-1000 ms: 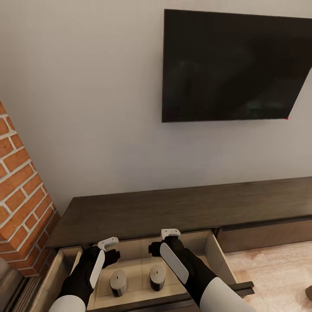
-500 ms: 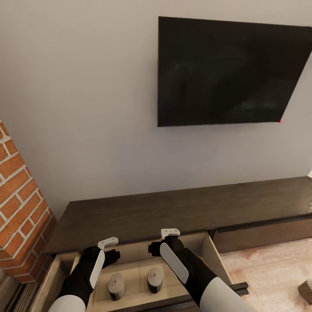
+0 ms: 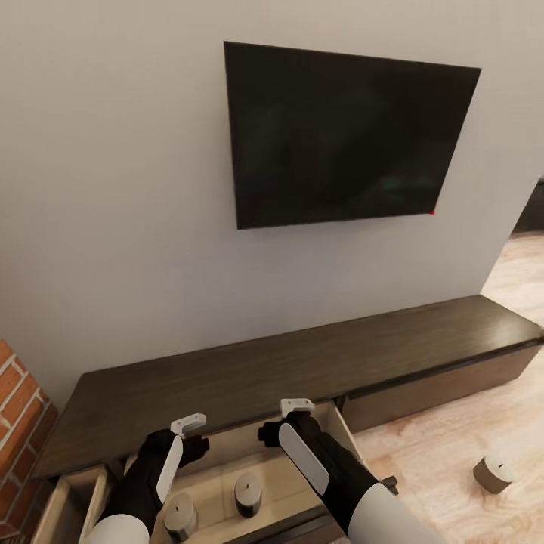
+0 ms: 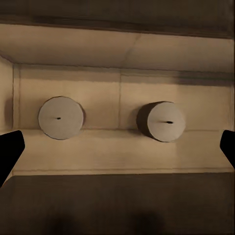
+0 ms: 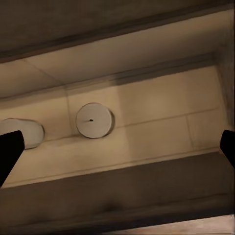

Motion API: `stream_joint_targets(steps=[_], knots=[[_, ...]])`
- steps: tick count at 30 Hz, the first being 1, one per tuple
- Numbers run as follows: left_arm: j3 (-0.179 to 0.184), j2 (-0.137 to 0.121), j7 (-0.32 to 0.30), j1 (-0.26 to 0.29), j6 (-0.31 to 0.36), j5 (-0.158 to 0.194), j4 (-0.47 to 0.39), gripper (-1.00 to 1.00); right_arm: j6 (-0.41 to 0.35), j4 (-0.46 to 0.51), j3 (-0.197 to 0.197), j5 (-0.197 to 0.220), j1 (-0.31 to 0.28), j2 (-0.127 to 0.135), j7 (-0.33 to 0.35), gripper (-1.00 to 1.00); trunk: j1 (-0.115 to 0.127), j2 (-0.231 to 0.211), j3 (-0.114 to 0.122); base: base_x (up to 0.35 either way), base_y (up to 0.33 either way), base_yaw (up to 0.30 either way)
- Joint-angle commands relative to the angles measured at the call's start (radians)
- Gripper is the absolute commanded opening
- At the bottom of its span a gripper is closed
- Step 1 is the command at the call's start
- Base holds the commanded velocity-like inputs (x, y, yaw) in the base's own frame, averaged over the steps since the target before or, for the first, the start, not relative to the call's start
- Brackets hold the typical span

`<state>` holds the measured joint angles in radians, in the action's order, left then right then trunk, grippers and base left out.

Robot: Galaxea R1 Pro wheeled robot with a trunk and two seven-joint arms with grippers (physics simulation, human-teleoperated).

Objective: Place each of the two pumpkins and all three candles from the living room inside a cabinet in the living room (use any cabinet), then make sure every cabinet is closed, and position the cauldron so it is next to a table in the living room.

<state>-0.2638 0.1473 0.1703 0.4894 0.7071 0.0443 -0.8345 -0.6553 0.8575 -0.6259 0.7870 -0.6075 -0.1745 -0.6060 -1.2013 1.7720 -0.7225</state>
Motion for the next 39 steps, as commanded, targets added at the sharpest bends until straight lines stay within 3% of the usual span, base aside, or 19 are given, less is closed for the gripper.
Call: stream_joint_targets(steps=[1, 24, 39], knots=[[0.0, 0.0, 0.0, 0.0, 0.0, 0.0, 0.0, 1.0, 0.0, 0.0, 0.0, 0.0, 0.0, 0.0, 0.0, 1.0, 0.004, -0.007, 0.003, 0.0, 0.0, -0.278], [-0.001, -0.001, 0.0, 0.005, 0.0, 0.0, 0.0, 1.0, 0.0, 0.0, 0.0, 0.0, 0.0, 0.0, 0.002, 1.0, 0.092, -0.168, 0.075, 0.0, 0.0, -0.276], [-0.002, -0.002, 0.0, 0.006, 0.0, 0.0, 0.0, 1.0, 0.006, 0.0, 0.017, 0.0, 0.0, 0.0, 0.002, 1.0, 0.15, -0.273, 0.122, 0.0, 0.0, -0.026]])
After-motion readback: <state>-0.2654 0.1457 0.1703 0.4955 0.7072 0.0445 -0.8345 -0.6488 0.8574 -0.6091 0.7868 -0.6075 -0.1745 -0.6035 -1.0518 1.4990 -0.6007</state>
